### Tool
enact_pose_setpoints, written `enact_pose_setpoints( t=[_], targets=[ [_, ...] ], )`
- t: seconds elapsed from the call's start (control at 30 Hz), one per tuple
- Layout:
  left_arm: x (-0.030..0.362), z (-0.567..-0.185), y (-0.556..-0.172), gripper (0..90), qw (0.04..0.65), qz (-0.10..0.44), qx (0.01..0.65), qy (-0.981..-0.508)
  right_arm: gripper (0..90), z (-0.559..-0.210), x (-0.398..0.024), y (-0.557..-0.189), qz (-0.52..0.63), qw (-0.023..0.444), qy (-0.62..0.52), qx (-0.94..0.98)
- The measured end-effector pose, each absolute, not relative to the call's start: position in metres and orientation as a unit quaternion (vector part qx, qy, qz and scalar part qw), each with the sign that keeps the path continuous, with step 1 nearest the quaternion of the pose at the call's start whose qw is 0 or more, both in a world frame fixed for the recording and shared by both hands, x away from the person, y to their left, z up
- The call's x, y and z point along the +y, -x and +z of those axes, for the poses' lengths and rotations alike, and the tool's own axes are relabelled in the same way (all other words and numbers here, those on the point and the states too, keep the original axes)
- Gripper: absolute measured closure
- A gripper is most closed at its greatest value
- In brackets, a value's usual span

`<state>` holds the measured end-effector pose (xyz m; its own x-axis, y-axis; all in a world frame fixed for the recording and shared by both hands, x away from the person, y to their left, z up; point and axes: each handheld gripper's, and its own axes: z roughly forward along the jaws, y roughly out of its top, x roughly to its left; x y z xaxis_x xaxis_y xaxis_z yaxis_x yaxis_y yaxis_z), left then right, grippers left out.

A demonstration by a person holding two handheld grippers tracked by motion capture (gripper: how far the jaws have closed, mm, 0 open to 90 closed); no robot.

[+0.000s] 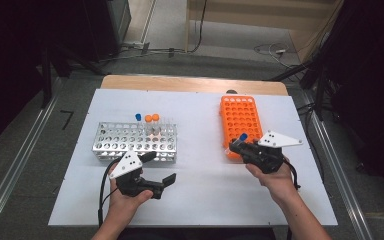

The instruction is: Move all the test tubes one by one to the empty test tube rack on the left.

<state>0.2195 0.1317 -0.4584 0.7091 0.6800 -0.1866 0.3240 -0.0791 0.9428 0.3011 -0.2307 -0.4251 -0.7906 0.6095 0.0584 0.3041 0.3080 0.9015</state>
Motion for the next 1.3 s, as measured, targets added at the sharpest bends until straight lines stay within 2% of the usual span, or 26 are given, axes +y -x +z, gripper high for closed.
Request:
enact_pose_setpoints(
  t=[0.3,0.5,0.57,0.63,0.73,1.03,1.3],
  targets=[
    [0.12,-0.457,-0.216,6.8,0.587,0.139,0.327,-0.727,74.7,-0.448,-0.203,-0.276,0.501,0.12,-0.257,0.818],
    [0.113,-0.455,-0.214,13.5,0.593,0.132,0.315,-0.729,74.6,-0.459,-0.184,-0.265,0.49,0.104,-0.236,0.833],
    [0.11,-0.454,-0.214,18.5,0.593,0.126,0.312,-0.732,74.6,-0.461,-0.178,-0.262,0.487,0.1,-0.229,0.837],
    [0.107,-0.453,-0.215,29.6,0.598,0.117,0.302,-0.733,74.6,-0.463,-0.172,-0.26,0.485,0.095,-0.224,0.84],
    [0.1,-0.451,-0.215,38.9,0.602,0.109,0.293,-0.734,74.6,-0.465,-0.165,-0.257,0.483,0.088,-0.215,0.844],
    [0.079,-0.451,-0.221,56.7,0.588,0.09,0.263,-0.759,74.6,-0.464,-0.148,-0.248,0.478,0.074,-0.195,0.853],
    [0.071,-0.452,-0.223,67.7,0.587,0.084,0.259,-0.763,74.5,-0.464,-0.143,-0.245,0.477,0.065,-0.178,0.858]
  ],
)
